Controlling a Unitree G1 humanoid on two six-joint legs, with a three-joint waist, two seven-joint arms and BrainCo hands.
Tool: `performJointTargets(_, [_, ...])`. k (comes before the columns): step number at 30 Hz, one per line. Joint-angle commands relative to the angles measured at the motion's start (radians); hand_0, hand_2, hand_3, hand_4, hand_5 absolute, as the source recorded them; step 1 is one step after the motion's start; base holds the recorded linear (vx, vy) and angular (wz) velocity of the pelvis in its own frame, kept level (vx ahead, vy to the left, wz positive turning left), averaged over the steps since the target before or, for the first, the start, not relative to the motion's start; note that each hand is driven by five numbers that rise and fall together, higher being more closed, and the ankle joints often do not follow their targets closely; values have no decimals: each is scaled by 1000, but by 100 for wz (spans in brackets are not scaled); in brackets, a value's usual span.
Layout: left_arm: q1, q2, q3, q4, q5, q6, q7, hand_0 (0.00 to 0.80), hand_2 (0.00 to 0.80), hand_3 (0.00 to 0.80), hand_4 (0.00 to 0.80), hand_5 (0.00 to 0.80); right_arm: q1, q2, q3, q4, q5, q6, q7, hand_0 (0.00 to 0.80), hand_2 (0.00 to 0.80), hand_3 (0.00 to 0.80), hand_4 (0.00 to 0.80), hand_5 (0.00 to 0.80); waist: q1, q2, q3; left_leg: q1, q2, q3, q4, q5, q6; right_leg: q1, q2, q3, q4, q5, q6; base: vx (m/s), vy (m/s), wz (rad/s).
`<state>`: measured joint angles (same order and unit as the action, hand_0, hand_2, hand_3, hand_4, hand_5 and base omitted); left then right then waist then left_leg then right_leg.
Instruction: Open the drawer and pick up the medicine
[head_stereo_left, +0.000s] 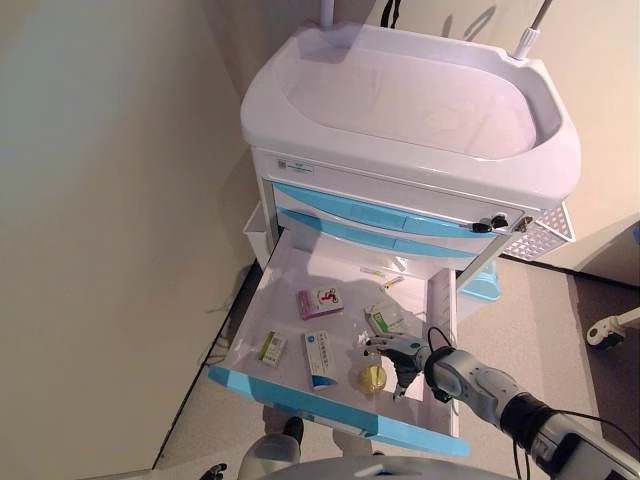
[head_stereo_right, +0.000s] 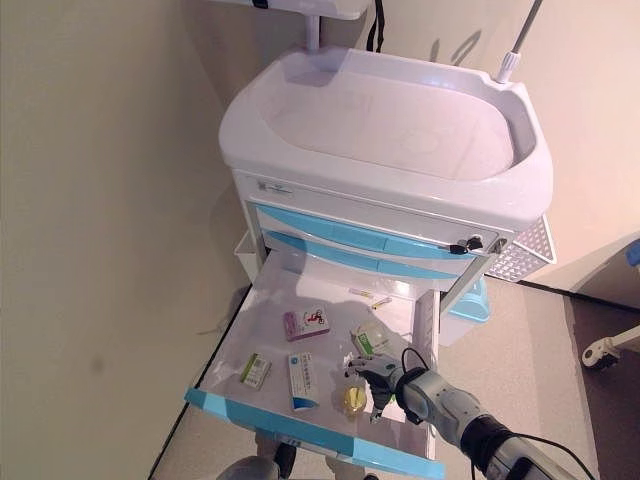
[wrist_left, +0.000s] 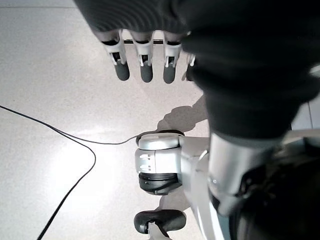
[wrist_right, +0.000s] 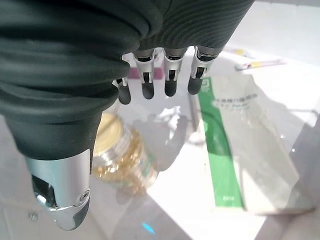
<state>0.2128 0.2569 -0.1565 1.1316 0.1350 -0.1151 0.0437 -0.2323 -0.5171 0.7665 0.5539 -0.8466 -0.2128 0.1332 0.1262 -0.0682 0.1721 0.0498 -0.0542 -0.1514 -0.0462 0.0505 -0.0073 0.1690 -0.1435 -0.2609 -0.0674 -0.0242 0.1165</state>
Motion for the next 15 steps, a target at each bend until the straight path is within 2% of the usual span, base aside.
performJointTargets(1, [-52,-3,-41,27,-21,-7,5,0,0,0,0,0,-55,-5,61,-23,-51,-24,-22,0,0,0,0,0,17,-6,-2,-41,-4,5,26,-50,-5,-140,-11,-4,91,52,28,0,-1,5])
performJointTargets(15, [-59,-8,-53,29,-22,-6,11,0,0,0,0,0,-37,48,65,42,-77,-10,-43,0,0,0,0,0,16,-3,5,-45,-5,2,26,-48,-5,-144,-12,-5,91,54,28,0,0,0])
